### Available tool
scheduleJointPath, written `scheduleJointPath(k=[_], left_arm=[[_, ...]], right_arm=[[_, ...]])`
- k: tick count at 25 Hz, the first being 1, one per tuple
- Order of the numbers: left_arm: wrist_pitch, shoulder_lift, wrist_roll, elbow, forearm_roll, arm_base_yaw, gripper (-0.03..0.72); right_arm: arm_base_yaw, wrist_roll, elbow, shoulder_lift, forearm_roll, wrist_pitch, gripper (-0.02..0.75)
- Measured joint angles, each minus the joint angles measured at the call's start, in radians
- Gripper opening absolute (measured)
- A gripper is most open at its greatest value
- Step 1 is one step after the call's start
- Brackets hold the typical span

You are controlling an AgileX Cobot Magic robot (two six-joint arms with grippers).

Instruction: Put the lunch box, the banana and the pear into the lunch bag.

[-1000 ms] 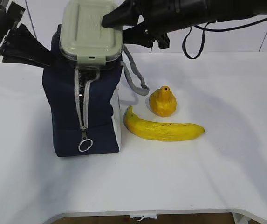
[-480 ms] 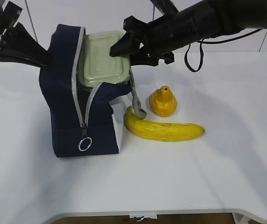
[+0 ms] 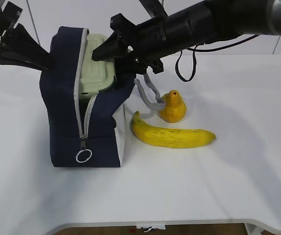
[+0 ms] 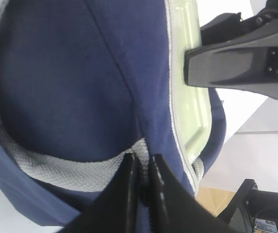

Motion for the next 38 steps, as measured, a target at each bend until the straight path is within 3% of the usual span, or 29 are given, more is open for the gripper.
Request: scheduleJointPath(k=[14,38], left_arm=[[0.000,0.000,0.005,0.000,0.002,0.000,0.012],[0.000,0.000,0.005,-0.002,0.101,0.000,0.012]], right_arm=[[0.002,0.002,-0.022,0.149,0.075,-0.047,0.362],[0.002,0.049,-0.108,0.331,0.073,-0.049,0.362]])
